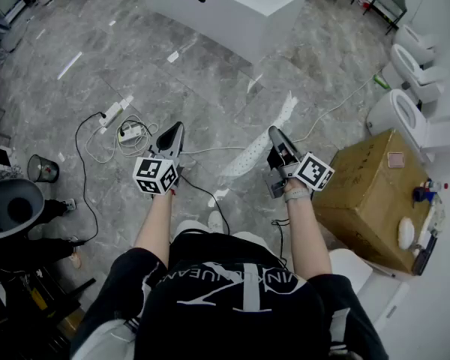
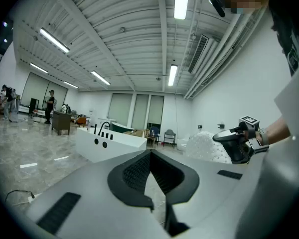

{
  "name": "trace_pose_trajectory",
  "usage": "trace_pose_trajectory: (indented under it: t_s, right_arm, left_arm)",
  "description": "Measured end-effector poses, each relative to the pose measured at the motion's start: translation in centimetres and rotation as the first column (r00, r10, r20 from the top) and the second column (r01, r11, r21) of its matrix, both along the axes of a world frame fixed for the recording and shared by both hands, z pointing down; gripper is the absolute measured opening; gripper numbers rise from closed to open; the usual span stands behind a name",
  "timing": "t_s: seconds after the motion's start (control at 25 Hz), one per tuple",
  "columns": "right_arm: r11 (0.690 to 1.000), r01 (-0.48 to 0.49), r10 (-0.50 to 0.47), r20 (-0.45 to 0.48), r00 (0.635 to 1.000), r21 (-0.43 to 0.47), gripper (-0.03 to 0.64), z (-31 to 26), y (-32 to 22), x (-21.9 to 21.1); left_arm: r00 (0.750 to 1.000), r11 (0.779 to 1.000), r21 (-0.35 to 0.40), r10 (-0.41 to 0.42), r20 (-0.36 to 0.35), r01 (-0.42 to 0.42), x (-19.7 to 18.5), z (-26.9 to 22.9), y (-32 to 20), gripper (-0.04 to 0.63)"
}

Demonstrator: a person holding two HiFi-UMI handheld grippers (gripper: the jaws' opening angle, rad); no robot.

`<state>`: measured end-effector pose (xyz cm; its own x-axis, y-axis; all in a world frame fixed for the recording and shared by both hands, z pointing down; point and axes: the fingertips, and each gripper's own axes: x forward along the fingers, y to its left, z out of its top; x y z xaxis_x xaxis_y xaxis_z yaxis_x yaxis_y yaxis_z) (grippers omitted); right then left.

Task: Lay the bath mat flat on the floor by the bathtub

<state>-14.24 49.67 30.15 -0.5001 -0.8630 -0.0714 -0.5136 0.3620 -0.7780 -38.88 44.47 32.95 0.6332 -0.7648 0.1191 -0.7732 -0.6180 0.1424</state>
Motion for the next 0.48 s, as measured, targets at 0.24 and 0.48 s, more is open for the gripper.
trace_pose_trajectory:
  t_s: [0.24,0.48]
  right_arm:
    - [0.984,-0.125,0.121,-0.036,0.992,-0.127,0.034,2.8,-2.0,0.6]
    - [0.978,-0.179,0.17,-0.086,0.982,-0.111,0.034,2.9,-4.6,0.4]
  left_arm:
    - [0.999,1.0,-0.001,0.028,-0.02,-0.028,-0.3,0.2,-2.7,0.014]
    - [0.998,0.999,0.006,0.053,-0.02,-0.053,0.1,-0.1,-5.6,0.014]
